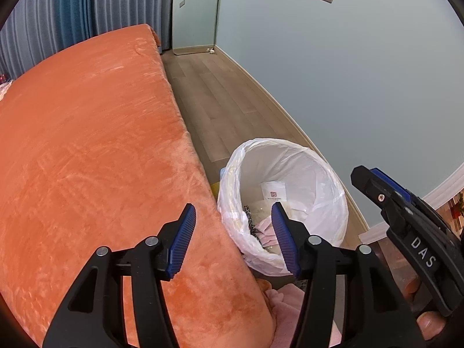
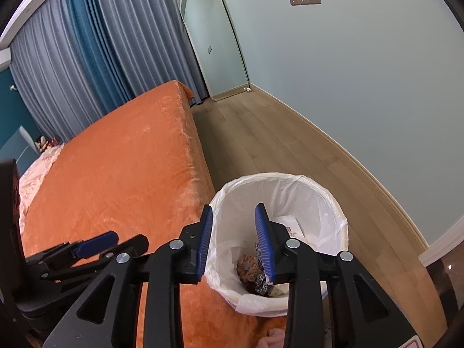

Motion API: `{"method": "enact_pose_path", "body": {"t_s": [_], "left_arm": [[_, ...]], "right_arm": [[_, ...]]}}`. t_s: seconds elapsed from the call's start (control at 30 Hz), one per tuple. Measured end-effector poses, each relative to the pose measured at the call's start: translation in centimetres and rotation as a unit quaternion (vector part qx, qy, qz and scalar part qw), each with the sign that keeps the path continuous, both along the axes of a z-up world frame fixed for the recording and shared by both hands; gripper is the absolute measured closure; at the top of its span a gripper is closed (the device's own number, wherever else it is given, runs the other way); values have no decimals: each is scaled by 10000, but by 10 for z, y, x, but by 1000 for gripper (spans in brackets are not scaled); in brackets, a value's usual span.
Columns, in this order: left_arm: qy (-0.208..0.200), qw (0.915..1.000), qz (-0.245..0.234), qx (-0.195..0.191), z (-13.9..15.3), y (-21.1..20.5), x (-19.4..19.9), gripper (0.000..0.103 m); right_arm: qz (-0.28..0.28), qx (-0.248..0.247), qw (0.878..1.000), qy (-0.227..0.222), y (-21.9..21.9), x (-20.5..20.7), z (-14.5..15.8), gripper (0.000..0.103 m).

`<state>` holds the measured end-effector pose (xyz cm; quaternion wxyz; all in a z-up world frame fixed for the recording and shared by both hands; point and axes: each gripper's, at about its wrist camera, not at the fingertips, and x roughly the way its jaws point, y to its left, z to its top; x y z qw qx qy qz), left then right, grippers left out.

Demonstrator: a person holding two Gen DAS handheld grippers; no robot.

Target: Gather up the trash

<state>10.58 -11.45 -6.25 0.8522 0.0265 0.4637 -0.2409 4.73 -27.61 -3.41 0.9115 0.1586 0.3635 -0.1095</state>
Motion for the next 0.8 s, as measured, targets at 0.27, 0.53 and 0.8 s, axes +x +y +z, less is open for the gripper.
{"method": "enact_pose_path", "body": {"t_s": [0.27,0.53,0.8], "left_arm": [[-82,9997,175,114,-4,17,-8,47],[-261,9987,327,283,-6,34,-23,38],[-324,9979,389,400,-9,43,-39,30]], "right_arm": [[109,-178,9997,151,18,-14,-5,65],[153,-421,9986,273,32,-30,-9,52],[130,-510,9979,380,39,-42,-14,43]]}}
